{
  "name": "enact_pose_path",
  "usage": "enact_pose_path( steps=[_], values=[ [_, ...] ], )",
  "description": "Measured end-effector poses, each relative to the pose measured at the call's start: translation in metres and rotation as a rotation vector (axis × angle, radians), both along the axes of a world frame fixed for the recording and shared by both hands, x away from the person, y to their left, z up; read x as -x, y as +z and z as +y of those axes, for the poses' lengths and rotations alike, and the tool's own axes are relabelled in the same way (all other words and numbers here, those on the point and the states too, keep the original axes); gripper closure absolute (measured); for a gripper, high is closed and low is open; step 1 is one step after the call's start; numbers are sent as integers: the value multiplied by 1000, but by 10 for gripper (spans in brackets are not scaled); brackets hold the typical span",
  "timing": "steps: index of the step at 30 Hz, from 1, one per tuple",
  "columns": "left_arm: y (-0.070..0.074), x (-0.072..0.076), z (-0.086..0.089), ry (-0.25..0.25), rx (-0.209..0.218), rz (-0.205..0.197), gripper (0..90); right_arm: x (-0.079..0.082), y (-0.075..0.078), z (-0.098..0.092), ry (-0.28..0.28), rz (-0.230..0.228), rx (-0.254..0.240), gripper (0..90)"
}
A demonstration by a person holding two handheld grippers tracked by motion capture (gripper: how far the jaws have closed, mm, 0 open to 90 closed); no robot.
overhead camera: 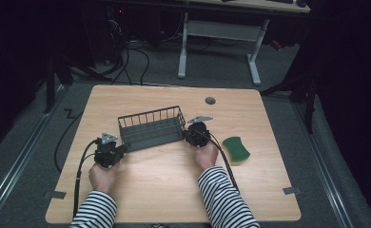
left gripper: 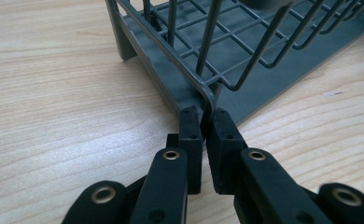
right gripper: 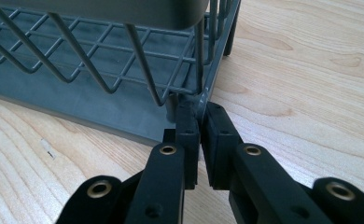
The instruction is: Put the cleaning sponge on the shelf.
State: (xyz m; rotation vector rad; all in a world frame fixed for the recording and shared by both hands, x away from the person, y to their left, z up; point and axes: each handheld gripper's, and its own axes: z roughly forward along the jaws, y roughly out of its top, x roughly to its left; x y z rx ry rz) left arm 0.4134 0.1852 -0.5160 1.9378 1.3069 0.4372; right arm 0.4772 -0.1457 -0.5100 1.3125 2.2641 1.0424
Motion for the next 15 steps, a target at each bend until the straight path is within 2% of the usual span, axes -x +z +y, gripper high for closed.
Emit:
enact_pose_path(
  steps=[8,13,15],
  values=[
    [2,4,-2,-31,-11,2,854,6,2,-3,4,6,11,858],
    [6,12,-6,-61,-38,-1,861,15,4,-4,7,-2,22,861],
    [6,16,-9,-76,-44,0,862,22,5,-8,5,9,19,861]
  ],
)
